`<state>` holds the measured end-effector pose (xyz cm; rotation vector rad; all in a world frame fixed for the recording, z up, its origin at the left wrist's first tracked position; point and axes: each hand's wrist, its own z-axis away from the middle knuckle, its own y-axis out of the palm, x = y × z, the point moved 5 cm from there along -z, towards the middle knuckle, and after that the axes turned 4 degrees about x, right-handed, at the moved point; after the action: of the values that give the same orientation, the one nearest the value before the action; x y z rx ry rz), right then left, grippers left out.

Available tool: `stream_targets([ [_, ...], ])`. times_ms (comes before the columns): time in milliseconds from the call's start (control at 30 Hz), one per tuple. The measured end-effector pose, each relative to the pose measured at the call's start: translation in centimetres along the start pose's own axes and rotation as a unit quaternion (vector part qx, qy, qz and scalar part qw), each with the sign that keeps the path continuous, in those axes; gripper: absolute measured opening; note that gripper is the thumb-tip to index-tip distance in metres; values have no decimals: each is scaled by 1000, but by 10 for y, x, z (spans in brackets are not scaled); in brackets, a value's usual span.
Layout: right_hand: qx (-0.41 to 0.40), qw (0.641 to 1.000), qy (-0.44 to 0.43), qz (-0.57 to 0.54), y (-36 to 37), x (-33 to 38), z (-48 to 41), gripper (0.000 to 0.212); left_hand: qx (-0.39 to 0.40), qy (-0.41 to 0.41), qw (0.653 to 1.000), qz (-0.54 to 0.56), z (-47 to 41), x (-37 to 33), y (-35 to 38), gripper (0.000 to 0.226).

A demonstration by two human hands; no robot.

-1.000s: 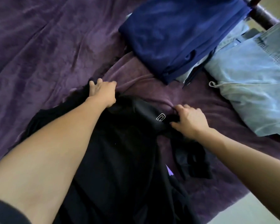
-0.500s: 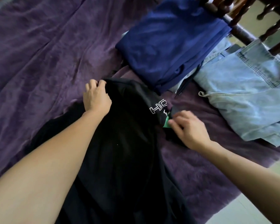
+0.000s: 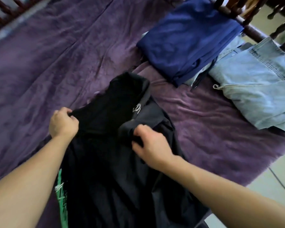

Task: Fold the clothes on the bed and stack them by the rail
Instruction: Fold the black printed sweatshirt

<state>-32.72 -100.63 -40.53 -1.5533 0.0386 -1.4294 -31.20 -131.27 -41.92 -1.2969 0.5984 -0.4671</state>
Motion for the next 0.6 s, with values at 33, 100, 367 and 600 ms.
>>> stream_targets([
  [33,61,998,-1,8,32,17,5,26,4,-20,1000,-4,1,18,-10,26],
  [100,210,977,5,29,95,40,25,34,21,-46,999,-14,7,52,-23,23],
  [367,9,983,58,174,72,-28,91,61,154,-8,985,78,44,58,24,23],
  [600,128,914,327,202,94,-95,178,88,336,-8,942,-8,151,27,128,90],
])
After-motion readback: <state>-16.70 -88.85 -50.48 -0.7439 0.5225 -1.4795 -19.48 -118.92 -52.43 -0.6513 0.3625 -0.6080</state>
